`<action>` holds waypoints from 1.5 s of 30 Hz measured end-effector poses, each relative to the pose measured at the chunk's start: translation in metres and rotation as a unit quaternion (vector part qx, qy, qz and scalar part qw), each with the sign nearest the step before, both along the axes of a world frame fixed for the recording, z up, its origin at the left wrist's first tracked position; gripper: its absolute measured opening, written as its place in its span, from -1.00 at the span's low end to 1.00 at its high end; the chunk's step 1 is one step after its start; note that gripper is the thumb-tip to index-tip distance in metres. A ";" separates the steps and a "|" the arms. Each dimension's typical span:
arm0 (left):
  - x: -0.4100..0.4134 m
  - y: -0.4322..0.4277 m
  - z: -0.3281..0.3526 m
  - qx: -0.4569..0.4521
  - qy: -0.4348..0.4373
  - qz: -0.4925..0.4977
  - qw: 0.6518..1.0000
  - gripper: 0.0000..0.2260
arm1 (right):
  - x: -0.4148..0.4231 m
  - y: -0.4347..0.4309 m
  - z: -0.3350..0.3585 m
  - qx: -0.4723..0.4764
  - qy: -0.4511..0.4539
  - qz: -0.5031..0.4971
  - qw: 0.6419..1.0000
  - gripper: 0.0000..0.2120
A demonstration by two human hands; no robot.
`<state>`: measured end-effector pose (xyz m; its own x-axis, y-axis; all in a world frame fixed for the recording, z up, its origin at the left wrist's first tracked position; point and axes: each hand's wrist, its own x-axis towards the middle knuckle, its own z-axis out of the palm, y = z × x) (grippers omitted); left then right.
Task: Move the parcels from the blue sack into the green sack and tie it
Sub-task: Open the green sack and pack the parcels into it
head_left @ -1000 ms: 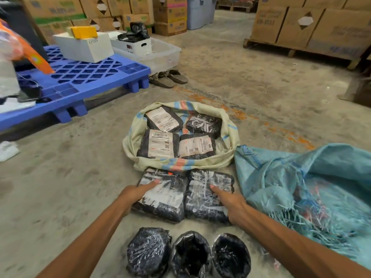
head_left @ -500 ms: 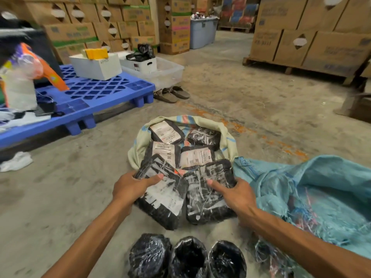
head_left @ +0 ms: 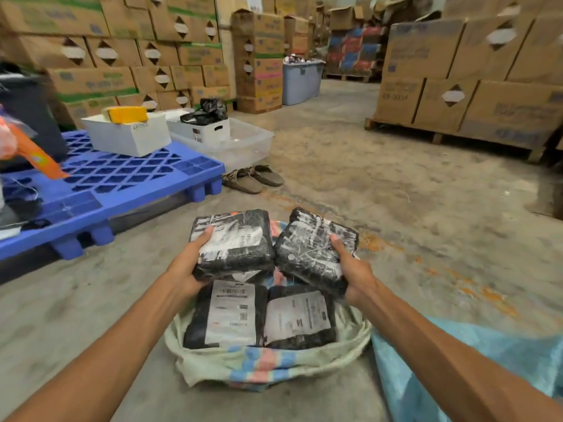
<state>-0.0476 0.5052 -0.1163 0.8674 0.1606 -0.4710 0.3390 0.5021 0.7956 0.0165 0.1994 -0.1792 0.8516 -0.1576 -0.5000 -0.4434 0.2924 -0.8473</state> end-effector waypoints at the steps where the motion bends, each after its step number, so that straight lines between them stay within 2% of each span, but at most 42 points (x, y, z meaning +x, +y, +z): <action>1: 0.013 0.003 -0.011 -0.011 0.009 0.000 1.000 -0.65 | 0.017 0.001 -0.019 0.001 0.015 0.016 1.000 0.30; 5: 0.058 0.019 -0.061 -0.018 0.042 -0.016 0.999 -0.60 | 0.035 0.014 -0.042 -0.022 0.046 0.079 0.996 0.03; 10: 0.092 0.030 -0.080 0.114 0.072 -0.088 0.987 -0.68 | 0.059 0.012 -0.043 -0.136 0.000 0.117 0.984 -0.02; 14: 0.107 0.025 -0.085 0.136 0.064 -0.049 0.987 -0.74 | 0.075 0.017 -0.047 -0.182 -0.008 0.086 0.979 0.15; 16: 0.112 0.020 -0.092 0.158 0.064 -0.009 0.985 -0.61 | 0.066 0.025 -0.038 -0.245 -0.014 0.081 0.966 -0.05; 17: 0.113 0.018 -0.095 0.227 0.075 0.004 0.971 -0.51 | 0.064 0.027 -0.037 -0.306 -0.024 0.085 0.948 -0.20; 18: 0.111 0.015 -0.095 0.345 0.085 0.013 0.935 -0.44 | 0.061 0.031 -0.034 -0.383 -0.022 0.088 0.919 -0.31; 19: 0.107 0.011 -0.093 0.475 0.087 0.008 0.876 -0.39 | 0.055 0.035 -0.030 -0.454 -0.030 0.093 0.886 -0.35; 20: 0.102 0.007 -0.087 0.575 0.079 -0.011 0.814 -0.35 | 0.049 0.040 -0.025 -0.504 -0.037 0.104 0.856 -0.34; 21: 0.094 0.003 -0.080 0.620 0.068 -0.034 0.781 -0.35 | 0.040 0.044 -0.021 -0.542 -0.035 0.123 0.831 -0.29; 22: 0.088 0.000 -0.071 0.639 0.064 -0.056 0.765 -0.36 | 0.035 0.047 -0.019 -0.569 -0.038 0.134 0.810 -0.23; 24: 0.067 -0.001 -0.060 0.647 0.045 -0.083 0.757 -0.40 | 0.010 0.047 -0.011 -0.607 -0.056 0.169 0.775 -0.19; 27: 0.010 -0.012 -0.036 0.651 -0.055 -0.122 0.747 -0.47 | -0.044 0.036 0.009 -0.607 -0.168 0.223 0.744 -0.26; 30: -0.077 -0.020 -0.015 0.626 -0.104 -0.211 0.744 -0.62 | -0.118 0.017 0.022 -0.552 -0.256 0.281 0.743 -0.33; 31: -0.111 -0.020 -0.012 0.610 -0.104 -0.245 0.746 -0.63 | -0.148 0.008 0.024 -0.521 -0.265 0.303 0.752 -0.39; 33: -0.177 -0.019 -0.011 0.567 -0.106 -0.317 0.753 -0.58 | -0.202 -0.008 0.029 -0.451 -0.261 0.361 0.774 -0.49; 35: -0.238 -0.013 -0.023 0.524 -0.095 -0.379 0.757 -0.44 | -0.249 -0.025 0.031 -0.394 -0.241 0.430 0.775 -0.51; 37: -0.288 -0.008 -0.040 0.489 -0.077 -0.451 0.743 -0.24 | -0.292 -0.041 0.031 -0.364 -0.229 0.505 0.748 -0.42; 40: -0.330 -0.005 -0.064 0.479 -0.064 -0.527 0.699 0.05 | -0.351 -0.053 0.034 -0.375 -0.218 0.612 0.661 -0.09; 42: -0.343 -0.009 -0.075 0.472 -0.064 -0.527 0.703 0.14 | -0.380 -0.052 0.029 -0.417 -0.249 0.645 0.590 0.17; 43: -0.348 -0.012 -0.081 0.476 -0.071 -0.517 0.708 0.15 | -0.390 -0.048 0.023 -0.443 -0.271 0.637 0.569 0.26; 44: -0.352 -0.015 -0.085 0.492 -0.083 -0.499 0.708 0.13 | -0.396 -0.043 0.016 -0.464 -0.288 0.620 0.563 0.30; 45: -0.354 -0.018 -0.090 0.515 -0.099 -0.480 0.703 0.08 | -0.399 -0.037 0.010 -0.476 -0.292 0.599 0.574 0.31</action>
